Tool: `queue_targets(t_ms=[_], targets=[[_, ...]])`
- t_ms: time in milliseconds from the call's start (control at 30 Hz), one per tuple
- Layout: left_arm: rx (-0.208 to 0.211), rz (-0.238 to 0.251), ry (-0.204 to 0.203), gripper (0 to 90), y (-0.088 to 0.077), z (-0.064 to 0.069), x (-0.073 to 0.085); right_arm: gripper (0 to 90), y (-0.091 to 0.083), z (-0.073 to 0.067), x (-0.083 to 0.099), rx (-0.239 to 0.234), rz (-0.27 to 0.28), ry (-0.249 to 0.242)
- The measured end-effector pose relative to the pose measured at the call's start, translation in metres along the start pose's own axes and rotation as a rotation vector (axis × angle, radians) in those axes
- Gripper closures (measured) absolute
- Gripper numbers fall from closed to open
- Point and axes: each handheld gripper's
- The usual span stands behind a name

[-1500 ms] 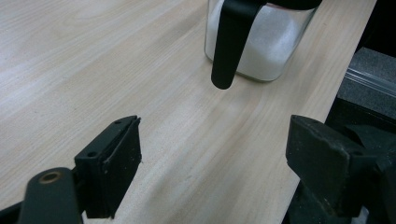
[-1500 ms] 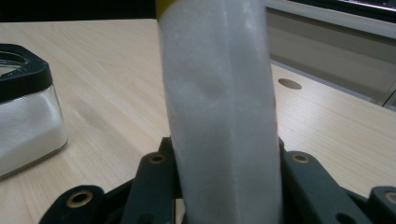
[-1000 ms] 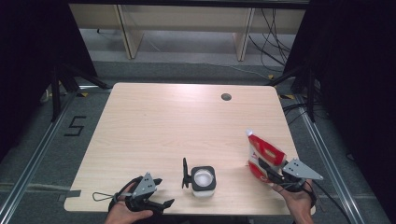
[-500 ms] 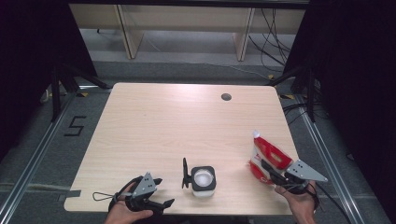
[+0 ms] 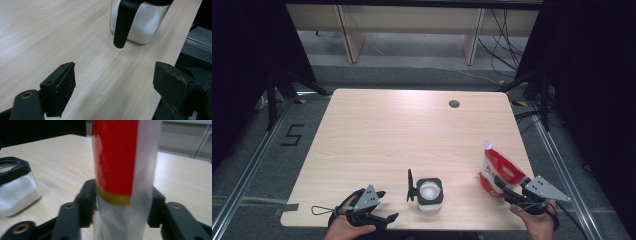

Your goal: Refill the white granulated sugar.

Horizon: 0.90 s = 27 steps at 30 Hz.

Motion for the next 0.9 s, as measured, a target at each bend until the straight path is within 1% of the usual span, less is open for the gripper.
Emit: queue_targets(t_ms=[33, 67, 100, 133, 167, 200, 233, 267, 300, 333, 367, 400, 433, 467, 500, 533, 567, 600, 633, 667, 700, 733, 767, 800, 833, 867, 900], targets=[[-0.003, 0.003, 0.000, 17.7, 0.000, 0.000, 0.000, 46.6, -0.002, -0.001, 0.000, 0.003, -0.005, 0.017], [-0.003, 0.002, 0.000, 17.7, 0.000, 0.000, 0.000, 43.4, -0.003, 0.000, 0.001, 0.006, -0.011, 0.010], [0.000, 0.005, -0.006, 17.7, 0.001, 0.000, 0.000, 41.6, -0.006, 0.000, 0.001, 0.015, -0.015, 0.018], [0.001, 0.011, -0.008, 17.7, 0.001, 0.000, 0.000, 38.3, -0.009, 0.000, 0.002, 0.025, -0.018, 0.038], [0.001, 0.001, 0.002, 17.6, 0.001, 0.000, 0.000, 37.2, -0.012, 0.000, 0.002, 0.013, -0.026, 0.064], [-0.001, -0.004, 0.003, 17.7, 0.000, 0.000, 0.000, 36.7, -0.015, 0.002, 0.002, 0.023, -0.037, 0.042], [-0.002, -0.003, 0.002, 17.6, 0.000, 0.000, 0.000, 35.3, -0.018, 0.000, 0.004, 0.035, -0.017, 0.047], [-0.001, 0.004, -0.007, 17.7, 0.001, 0.000, 0.000, 33.9, -0.021, -0.002, 0.004, 0.028, -0.036, 0.062], [-0.003, 0.004, -0.009, 17.7, 0.001, 0.000, 0.000, 33.2, -0.021, -0.002, 0.005, 0.047, -0.015, 0.050], [-0.006, -0.003, -0.034, 17.7, 0.001, 0.001, 0.000, 32.6, -0.024, -0.003, 0.005, 0.044, -0.023, 0.047], [-0.005, -0.003, -0.034, 17.7, 0.001, 0.001, 0.000, 31.5, -0.027, -0.004, 0.005, 0.058, -0.030, 0.043], [-0.004, 0.004, -0.032, 17.7, 0.001, 0.001, 0.000, 30.7, -0.028, -0.006, 0.005, 0.062, -0.028, 0.051], [-0.007, 0.000, -0.016, 17.7, 0.000, 0.000, 0.000, 30.4, -0.030, -0.006, 0.006, 0.070, -0.040, 0.046], [-0.011, -0.002, -0.029, 17.7, 0.000, 0.001, 0.000, 30.3, -0.031, -0.006, 0.007, 0.084, -0.048, 0.038], [-0.014, -0.013, -0.027, 17.7, -0.001, 0.000, 0.000, 30.3, -0.032, -0.008, 0.007, 0.072, -0.053, 0.054], [-0.010, -0.006, -0.033, 17.7, 0.000, 0.001, -0.001, 30.3, -0.033, -0.009, 0.007, 0.065, -0.063, 0.054], [-0.012, -0.007, -0.033, 17.7, -0.001, 0.001, -0.001, 30.3, -0.034, -0.009, 0.008, 0.069, -0.061, 0.044], [-0.004, -0.020, -0.030, 17.7, -0.001, 0.000, -0.001, 29.9, -0.035, -0.010, 0.007, 0.075, -0.066, 0.041], [-0.004, -0.019, -0.030, 17.7, -0.001, 0.000, -0.001, 29.4, -0.036, -0.010, 0.008, 0.086, -0.078, 0.033], [-0.012, -0.014, -0.031, 17.7, -0.001, 0.001, -0.001, 28.7, -0.037, -0.011, 0.008, 0.085, -0.097, 0.033], [-0.012, -0.014, -0.033, 17.7, -0.001, 0.001, -0.001, 28.7, -0.038, -0.013, 0.009, 0.081, -0.092, 0.048], [-0.012, -0.014, -0.033, 17.7, -0.001, 0.001, -0.001, 28.8, -0.039, -0.014, 0.010, 0.075, -0.097, 0.045], [-0.015, -0.021, -0.025, 17.6, -0.001, 0.000, -0.001, 28.7, -0.040, -0.015, 0.010, 0.076, -0.101, 0.051], [-0.015, -0.019, -0.025, 17.7, -0.001, 0.000, -0.001, 28.7, -0.041, -0.019, 0.011, 0.072, -0.130, 0.068], [-0.014, -0.012, -0.025, 17.7, 0.000, 0.001, 0.000, 28.7, -0.043, -0.022, 0.011, 0.076, -0.146, 0.097], [-0.015, -0.021, -0.024, 17.7, -0.001, 0.000, -0.001, 28.4, -0.044, -0.023, 0.011, 0.073, -0.144, 0.089], [-0.012, -0.015, -0.032, 17.7, -0.001, 0.001, -0.001, 28.2, -0.045, -0.023, 0.012, 0.077, -0.144, 0.069]])
Point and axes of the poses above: each handheld gripper's, and its own axes: y roughly forward along the jaws, x roughly out of its underside, z roughly to its right
